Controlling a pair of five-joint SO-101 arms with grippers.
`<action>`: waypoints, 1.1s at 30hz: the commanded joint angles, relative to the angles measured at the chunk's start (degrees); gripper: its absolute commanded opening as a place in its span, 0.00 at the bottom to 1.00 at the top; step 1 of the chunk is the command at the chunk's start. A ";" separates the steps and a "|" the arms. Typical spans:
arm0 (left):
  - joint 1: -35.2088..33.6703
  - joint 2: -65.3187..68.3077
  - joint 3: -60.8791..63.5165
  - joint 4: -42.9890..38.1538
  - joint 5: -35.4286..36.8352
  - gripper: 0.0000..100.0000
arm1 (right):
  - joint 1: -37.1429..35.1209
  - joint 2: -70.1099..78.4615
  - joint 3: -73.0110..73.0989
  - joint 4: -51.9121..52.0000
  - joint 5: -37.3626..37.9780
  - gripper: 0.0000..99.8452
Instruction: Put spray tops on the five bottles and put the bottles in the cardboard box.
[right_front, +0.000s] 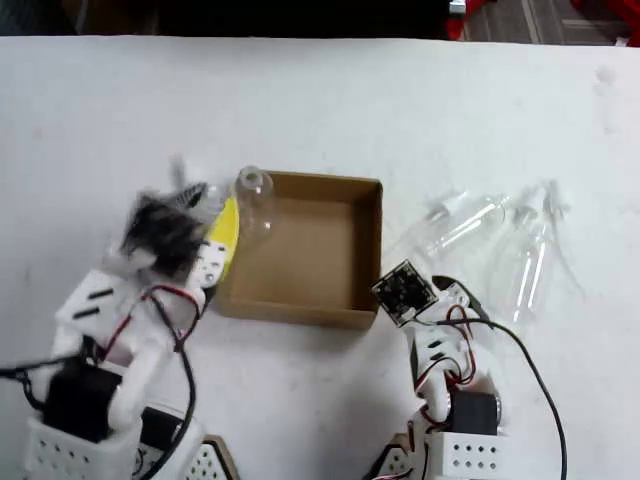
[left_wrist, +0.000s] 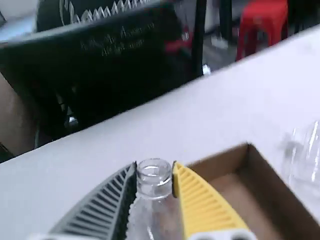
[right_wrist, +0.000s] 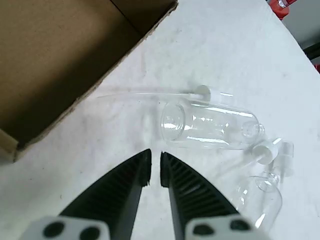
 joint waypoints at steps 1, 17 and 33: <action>0.84 -8.66 10.37 -13.01 11.87 0.02 | 0.31 -0.31 0.53 0.40 0.26 0.02; 2.68 -26.77 50.99 -42.29 18.37 0.02 | 0.31 -0.31 0.53 0.40 0.26 0.02; 2.86 -30.99 50.64 -23.82 12.40 0.02 | 0.31 -0.31 0.53 0.40 0.26 0.02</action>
